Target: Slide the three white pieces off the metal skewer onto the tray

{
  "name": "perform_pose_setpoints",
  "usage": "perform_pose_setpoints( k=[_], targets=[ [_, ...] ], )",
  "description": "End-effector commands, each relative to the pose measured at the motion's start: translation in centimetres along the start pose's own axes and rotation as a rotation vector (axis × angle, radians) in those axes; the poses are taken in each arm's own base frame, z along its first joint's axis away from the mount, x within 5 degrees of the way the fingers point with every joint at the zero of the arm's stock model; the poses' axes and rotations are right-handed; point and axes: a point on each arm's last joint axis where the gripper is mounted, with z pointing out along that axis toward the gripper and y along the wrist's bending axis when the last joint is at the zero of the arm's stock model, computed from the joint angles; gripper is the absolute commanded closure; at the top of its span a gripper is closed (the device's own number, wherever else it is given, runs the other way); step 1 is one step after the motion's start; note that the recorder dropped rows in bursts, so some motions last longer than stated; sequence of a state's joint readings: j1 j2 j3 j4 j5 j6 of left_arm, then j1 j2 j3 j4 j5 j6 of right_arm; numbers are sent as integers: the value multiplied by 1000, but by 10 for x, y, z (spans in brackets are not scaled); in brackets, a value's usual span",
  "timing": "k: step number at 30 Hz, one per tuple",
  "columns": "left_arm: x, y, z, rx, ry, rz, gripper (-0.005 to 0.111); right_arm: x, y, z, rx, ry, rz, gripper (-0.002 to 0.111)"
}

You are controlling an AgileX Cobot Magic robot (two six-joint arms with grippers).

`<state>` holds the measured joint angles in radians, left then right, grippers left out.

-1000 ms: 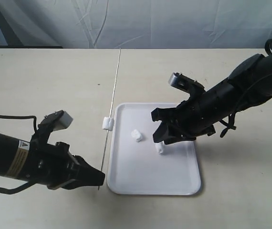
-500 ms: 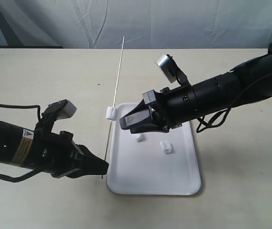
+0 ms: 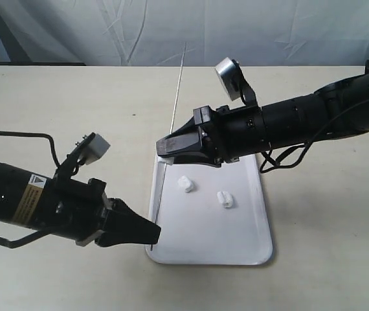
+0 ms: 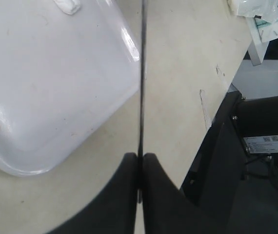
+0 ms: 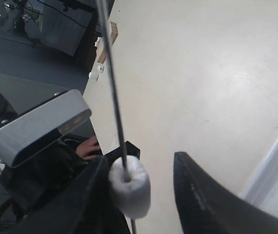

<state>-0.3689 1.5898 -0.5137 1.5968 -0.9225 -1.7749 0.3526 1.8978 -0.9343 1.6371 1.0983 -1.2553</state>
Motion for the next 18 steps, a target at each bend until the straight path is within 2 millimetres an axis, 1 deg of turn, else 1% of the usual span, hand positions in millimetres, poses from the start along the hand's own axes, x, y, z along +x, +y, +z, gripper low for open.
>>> perform_pose_setpoints(
  k=[1, 3, 5, 12, 18],
  targets=[
    [-3, -3, -1, 9, -18, 0, 107, 0, 2, -1, -24, -5, -7, 81],
    [-3, -3, -1, 9, -21, -2, 107, 0, 2, -1, -24, -5, -7, 87],
    [-4, -3, -1, 10, -26, -4, 107, 0, 2, -1, -24, -5, -7, 89],
    [-3, -3, -1, 10, -25, -4, 107, -2, 3, -1, -31, -21, 2, 89],
    [2, -2, -1, -1, 33, 13, 107, -9, 3, -2, -35, -93, 14, 89]
  ],
)
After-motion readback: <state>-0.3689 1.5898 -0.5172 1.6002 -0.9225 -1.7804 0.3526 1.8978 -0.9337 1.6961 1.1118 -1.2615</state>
